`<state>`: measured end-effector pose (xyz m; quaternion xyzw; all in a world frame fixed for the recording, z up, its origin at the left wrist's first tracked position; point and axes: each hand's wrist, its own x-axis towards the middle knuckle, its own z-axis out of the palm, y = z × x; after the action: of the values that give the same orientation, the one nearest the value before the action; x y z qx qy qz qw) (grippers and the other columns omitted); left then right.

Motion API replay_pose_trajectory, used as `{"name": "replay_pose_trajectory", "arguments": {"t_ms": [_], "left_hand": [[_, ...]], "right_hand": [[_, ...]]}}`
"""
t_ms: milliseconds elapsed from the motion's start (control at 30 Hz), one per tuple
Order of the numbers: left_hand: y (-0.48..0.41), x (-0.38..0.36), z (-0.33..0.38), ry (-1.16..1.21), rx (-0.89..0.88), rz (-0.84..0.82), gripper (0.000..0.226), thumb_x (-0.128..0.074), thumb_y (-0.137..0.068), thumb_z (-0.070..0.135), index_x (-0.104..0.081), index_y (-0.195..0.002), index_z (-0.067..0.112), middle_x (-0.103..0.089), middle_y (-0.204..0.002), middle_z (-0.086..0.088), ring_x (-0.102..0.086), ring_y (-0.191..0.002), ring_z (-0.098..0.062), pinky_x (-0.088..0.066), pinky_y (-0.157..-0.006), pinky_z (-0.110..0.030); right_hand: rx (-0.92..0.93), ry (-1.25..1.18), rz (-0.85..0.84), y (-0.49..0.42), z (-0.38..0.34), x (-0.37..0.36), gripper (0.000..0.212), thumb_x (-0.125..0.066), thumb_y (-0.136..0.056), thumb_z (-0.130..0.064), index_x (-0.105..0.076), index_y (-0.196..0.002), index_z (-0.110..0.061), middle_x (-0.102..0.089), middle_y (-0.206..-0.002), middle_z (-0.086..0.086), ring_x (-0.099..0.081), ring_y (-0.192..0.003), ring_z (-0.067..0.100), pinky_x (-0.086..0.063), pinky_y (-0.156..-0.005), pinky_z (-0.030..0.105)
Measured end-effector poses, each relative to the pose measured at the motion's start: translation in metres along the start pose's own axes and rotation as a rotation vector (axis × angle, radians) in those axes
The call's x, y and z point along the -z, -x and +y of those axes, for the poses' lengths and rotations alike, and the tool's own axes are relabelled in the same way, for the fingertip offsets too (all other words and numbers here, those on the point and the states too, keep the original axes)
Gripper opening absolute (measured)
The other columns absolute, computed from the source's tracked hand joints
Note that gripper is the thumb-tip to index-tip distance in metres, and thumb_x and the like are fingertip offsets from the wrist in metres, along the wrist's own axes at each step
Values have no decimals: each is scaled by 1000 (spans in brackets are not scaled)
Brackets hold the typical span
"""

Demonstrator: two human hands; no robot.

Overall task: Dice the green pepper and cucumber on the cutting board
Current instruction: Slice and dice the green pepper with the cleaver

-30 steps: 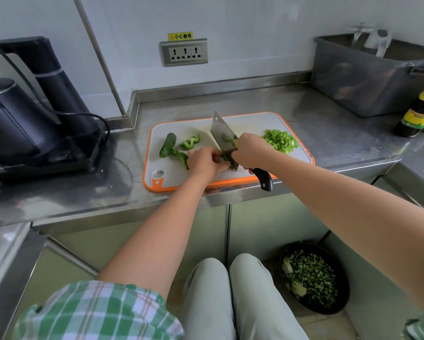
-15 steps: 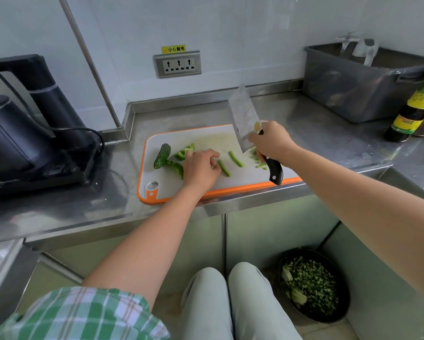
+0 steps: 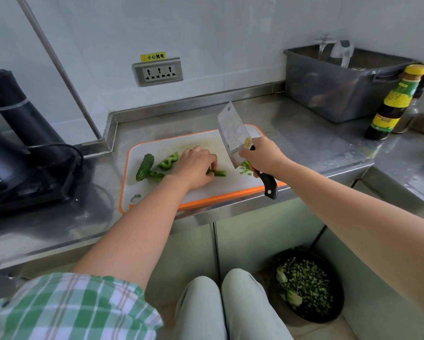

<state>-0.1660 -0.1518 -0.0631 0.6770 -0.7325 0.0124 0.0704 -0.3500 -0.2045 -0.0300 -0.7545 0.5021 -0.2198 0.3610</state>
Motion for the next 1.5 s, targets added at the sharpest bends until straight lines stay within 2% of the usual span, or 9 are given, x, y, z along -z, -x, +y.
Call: {"name": "replay_pose_trajectory", "arguments": {"t_ms": [200,400,567,700,800,1100,1233,1367,1500], "left_hand": [[8,-8,-7,44,94,72,21,-63,-87,30,-63,-107,23,-60,-104,0,-48,-107,-24,-40,-89,-35],[10,-7,-4,102,156,88,20,-65,-84,25,-68,-104,26,-62,-102,-1,-51,-103,-24,-45,-82,-32],[10,-9,-1,80,236,111,13,-65,-83,23,-68,-96,23,-65,-99,-1,-53,-103,-25,-46,-78,-32],[5,-8,8,84,180,156,28,-63,-83,27,-65,-111,25,-60,-107,-1,-48,-108,-24,-42,-84,-33],[-10,-6,30,168,59,213,23,-63,-83,17,-69,-104,25,-59,-99,0,-49,-103,-24,-39,-85,-33],[-44,-17,58,205,7,234,17,-64,-82,16,-68,-98,22,-59,-97,-2,-51,-102,-23,-42,-75,-33],[-53,-17,72,204,125,235,18,-65,-84,39,-68,-81,21,-61,-90,1,-53,-92,-19,-35,-66,-27],[-60,-22,75,229,209,197,13,-69,-84,34,-72,-83,22,-68,-95,0,-59,-98,-22,-40,-67,-27],[-55,-16,66,430,288,242,11,-72,-83,31,-74,-81,20,-71,-84,2,-63,-85,-20,-48,-68,-28]], "right_hand": [[30,66,6,-1,0,-3,25,-48,-90,-15,-47,-65,-14,-54,-50,4,-49,-35,15,-40,-43,21],[-37,-125,117,-6,9,12,21,-51,-93,-22,-53,-79,-7,-55,-55,6,-49,-49,20,-46,-64,34],[-64,-130,93,-5,18,13,21,-50,-94,-21,-59,-95,-2,-54,-55,5,-48,-44,17,-46,-58,29],[-27,-53,128,-5,16,14,20,-49,-93,-21,-52,-78,-8,-54,-53,5,-49,-42,16,-44,-55,27],[-25,-118,187,-7,16,17,26,-48,-93,-20,-46,-68,-13,-54,-54,6,-50,-45,20,-45,-57,31],[-127,-274,263,-19,39,25,22,-47,-94,-18,-45,-72,-13,-51,-59,5,-50,-41,16,-45,-56,29],[-132,-313,275,-23,45,28,21,-48,-93,-18,-45,-73,-12,-50,-59,6,-49,-39,16,-45,-55,29],[-129,-328,257,-23,47,27,15,-48,-92,-18,-48,-80,-9,-50,-60,5,-48,-39,15,-45,-55,29],[-109,-332,250,-22,47,23,17,-49,-92,-19,-46,-78,-10,-51,-59,5,-48,-39,15,-45,-55,30]]}}
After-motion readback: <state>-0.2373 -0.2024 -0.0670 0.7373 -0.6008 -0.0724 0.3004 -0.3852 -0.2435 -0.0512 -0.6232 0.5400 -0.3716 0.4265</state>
